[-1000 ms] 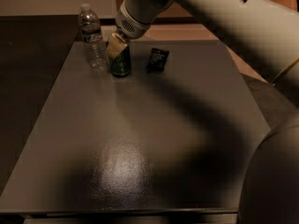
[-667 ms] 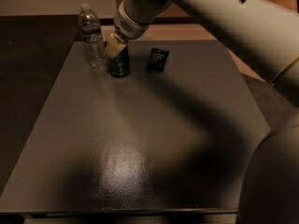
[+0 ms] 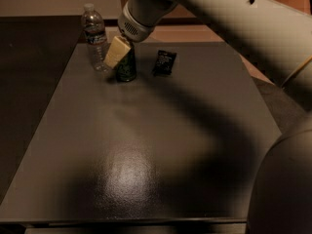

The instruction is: Move green can near water bottle

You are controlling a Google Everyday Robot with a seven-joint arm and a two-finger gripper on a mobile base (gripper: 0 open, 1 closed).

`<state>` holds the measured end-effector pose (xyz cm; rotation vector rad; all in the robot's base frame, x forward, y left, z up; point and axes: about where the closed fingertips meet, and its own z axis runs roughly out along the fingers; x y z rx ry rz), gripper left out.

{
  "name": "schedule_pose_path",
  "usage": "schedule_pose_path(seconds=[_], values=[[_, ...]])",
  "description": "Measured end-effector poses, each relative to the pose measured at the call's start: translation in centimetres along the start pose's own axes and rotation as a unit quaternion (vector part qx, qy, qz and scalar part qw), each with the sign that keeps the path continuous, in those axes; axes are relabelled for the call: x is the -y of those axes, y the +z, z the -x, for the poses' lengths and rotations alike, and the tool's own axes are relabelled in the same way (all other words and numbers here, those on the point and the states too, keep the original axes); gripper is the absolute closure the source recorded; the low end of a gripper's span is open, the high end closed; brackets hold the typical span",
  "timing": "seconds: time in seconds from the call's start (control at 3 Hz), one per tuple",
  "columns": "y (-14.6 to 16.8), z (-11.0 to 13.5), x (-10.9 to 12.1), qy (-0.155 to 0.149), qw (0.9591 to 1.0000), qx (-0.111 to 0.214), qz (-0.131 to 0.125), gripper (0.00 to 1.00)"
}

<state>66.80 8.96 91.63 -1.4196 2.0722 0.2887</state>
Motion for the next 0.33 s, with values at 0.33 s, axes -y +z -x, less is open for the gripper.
schedule_pose_path(seconds=[0.33], values=[[0.01,0.0,0.0,0.0,1.0,0.0,0.0,0.0]])
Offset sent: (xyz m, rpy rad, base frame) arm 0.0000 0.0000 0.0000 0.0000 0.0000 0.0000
